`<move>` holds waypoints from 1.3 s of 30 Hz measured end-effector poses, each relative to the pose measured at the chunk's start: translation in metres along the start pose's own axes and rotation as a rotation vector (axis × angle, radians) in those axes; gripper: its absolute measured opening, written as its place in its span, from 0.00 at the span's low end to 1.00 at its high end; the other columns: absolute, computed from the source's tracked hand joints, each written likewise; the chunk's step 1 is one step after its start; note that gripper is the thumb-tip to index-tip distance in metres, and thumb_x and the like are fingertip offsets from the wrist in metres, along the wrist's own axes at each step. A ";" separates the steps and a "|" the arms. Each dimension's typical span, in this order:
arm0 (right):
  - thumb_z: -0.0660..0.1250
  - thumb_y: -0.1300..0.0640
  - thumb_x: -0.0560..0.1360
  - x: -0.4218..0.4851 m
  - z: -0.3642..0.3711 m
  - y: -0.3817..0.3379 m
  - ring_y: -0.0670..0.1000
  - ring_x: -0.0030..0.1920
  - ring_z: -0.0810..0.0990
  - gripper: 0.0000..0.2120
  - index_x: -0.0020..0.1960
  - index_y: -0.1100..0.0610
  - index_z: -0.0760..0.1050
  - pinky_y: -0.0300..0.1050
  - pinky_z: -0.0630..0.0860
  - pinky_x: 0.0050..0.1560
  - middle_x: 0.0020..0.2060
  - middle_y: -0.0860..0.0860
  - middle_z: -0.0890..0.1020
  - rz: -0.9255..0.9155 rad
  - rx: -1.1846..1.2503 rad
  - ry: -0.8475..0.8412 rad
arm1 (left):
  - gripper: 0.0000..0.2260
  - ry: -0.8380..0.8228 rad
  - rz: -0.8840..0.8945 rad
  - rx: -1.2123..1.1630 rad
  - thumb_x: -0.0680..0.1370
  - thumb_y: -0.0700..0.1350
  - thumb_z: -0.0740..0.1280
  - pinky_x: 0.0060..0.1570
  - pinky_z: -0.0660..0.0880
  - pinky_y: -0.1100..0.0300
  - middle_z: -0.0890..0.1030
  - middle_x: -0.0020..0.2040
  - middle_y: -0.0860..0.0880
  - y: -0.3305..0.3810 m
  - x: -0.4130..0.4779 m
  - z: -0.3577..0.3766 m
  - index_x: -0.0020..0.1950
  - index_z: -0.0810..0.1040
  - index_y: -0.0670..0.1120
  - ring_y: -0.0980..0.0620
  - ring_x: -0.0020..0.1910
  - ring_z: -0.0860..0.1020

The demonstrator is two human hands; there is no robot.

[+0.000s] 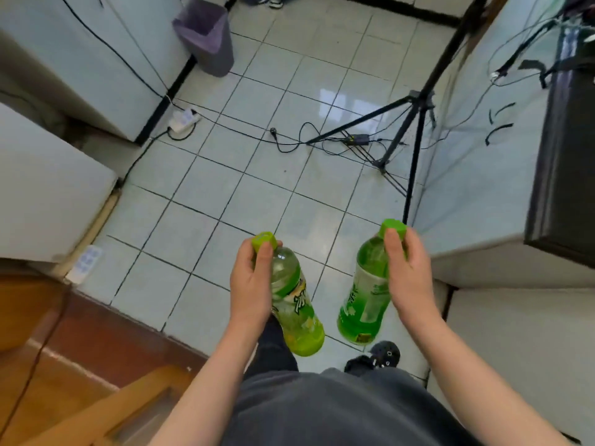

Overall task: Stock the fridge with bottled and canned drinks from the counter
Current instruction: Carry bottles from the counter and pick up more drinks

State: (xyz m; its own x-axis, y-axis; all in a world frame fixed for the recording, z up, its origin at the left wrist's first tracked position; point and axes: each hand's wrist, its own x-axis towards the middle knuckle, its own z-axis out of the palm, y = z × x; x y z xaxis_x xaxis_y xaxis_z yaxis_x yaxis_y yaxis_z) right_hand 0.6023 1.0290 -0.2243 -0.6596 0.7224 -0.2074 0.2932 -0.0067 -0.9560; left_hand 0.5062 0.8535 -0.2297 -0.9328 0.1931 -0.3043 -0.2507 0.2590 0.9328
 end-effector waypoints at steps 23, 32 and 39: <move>0.59 0.56 0.80 0.096 0.516 -0.156 0.35 0.35 0.73 0.10 0.41 0.46 0.72 0.25 0.68 0.36 0.36 0.43 0.74 -0.363 -0.173 -0.628 | 0.13 0.687 0.079 -0.185 0.77 0.53 0.59 0.47 0.73 0.68 0.80 0.45 0.61 0.012 0.245 -0.388 0.54 0.77 0.49 0.62 0.46 0.78; 0.58 0.48 0.76 0.127 0.760 -0.244 0.38 0.35 0.72 0.07 0.40 0.46 0.70 0.27 0.67 0.35 0.33 0.39 0.74 -0.488 -0.147 -0.996 | 0.15 1.029 0.091 -0.152 0.75 0.58 0.59 0.42 0.71 0.72 0.79 0.43 0.60 0.049 0.344 -0.548 0.51 0.77 0.49 0.63 0.42 0.76; 0.57 0.45 0.76 0.099 0.894 -0.289 0.39 0.38 0.73 0.07 0.44 0.45 0.71 0.33 0.68 0.39 0.38 0.43 0.74 -0.587 -0.140 -1.155 | 0.11 1.249 0.121 -0.147 0.77 0.57 0.58 0.44 0.73 0.68 0.79 0.45 0.62 0.054 0.365 -0.634 0.52 0.76 0.55 0.62 0.44 0.76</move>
State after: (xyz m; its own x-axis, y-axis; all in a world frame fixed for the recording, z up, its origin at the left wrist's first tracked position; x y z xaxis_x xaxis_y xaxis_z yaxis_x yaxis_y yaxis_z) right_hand -0.1669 0.4842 -0.1537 -0.9030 -0.4161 0.1070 -0.2173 0.2274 -0.9493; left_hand -0.0120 0.3382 -0.1682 -0.5400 -0.8358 0.0991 -0.0985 0.1797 0.9788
